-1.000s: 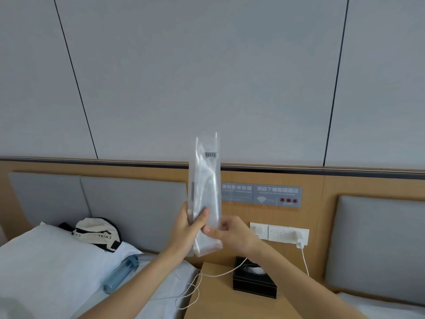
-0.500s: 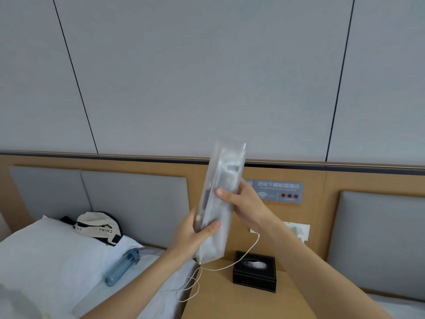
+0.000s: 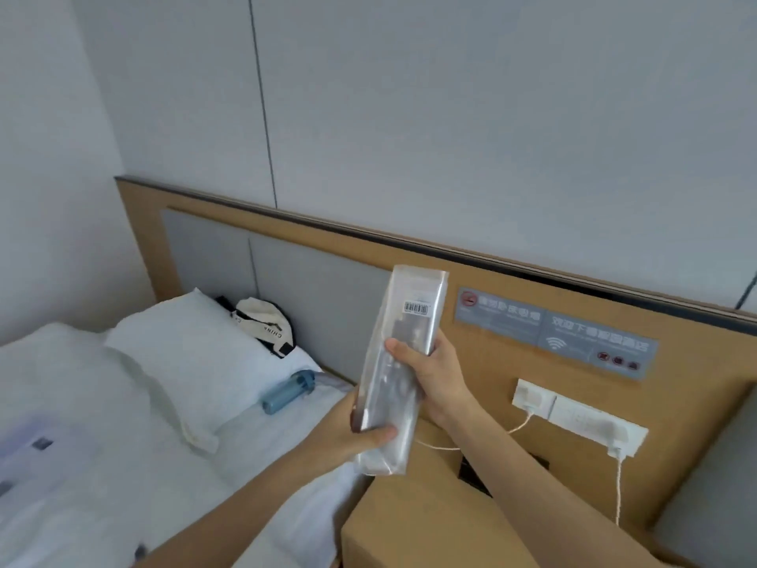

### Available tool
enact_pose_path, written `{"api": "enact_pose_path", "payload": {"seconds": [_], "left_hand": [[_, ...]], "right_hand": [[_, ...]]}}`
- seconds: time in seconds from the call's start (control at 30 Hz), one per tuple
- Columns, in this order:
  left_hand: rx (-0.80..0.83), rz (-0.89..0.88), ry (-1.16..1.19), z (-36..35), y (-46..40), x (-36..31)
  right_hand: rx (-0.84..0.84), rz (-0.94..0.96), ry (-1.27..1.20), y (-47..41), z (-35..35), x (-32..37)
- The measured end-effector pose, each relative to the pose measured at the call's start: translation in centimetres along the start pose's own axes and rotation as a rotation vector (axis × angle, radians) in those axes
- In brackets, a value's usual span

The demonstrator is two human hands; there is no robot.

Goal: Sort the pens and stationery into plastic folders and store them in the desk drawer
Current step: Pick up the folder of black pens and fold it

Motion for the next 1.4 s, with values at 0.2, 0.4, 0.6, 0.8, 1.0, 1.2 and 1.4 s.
{"api": "enact_pose_path", "payload": {"seconds": [0.2,0.4,0.6,0.8,1.0,1.2,1.4], "left_hand": [[-0.387,0.208,-0.105,4.8,10.1,2.4],[-0.793,0.383,-0.137,7.4,24.6,3.4],[-1.113,0.404,-0.015,8.5,37.5,2.2],[-1.262,0.332,0.025,9.9,50.4,0.5],[-1.318,0.408,0.040,11.0,67.9,-1.9],[-1.809,0.319,-0.087,8.9,87.2,-7.3],[-2.331,0.151,-0.184,3.8,102.0,-9.9]], "right_hand": [[0.316,-0.217,0.038,-0.5,-9.0,-5.8],[0.846,-0.501,0.214,6.0,-19.8,-14.3],[1.054,-0.538,0.473,16.6,-27.5,-20.1],[1.246,-0.486,0.517,26.9,-36.4,-22.9],[1.445,-0.468,0.605,41.7,-46.3,-27.8],[1.860,-0.502,0.688,60.6,-54.1,-32.6],[2.237,-0.501,0.769,78.8,-59.9,-37.4]]}}
Point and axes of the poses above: each hand's wrist, its own y-axis away from the middle knuckle, its own z-axis out of the back of the hand, x = y × z, the point moved 2 cm from there along -y, towards the middle knuckle, and after that the axes turned 11 degrees about -z, right-handed, at the moved point
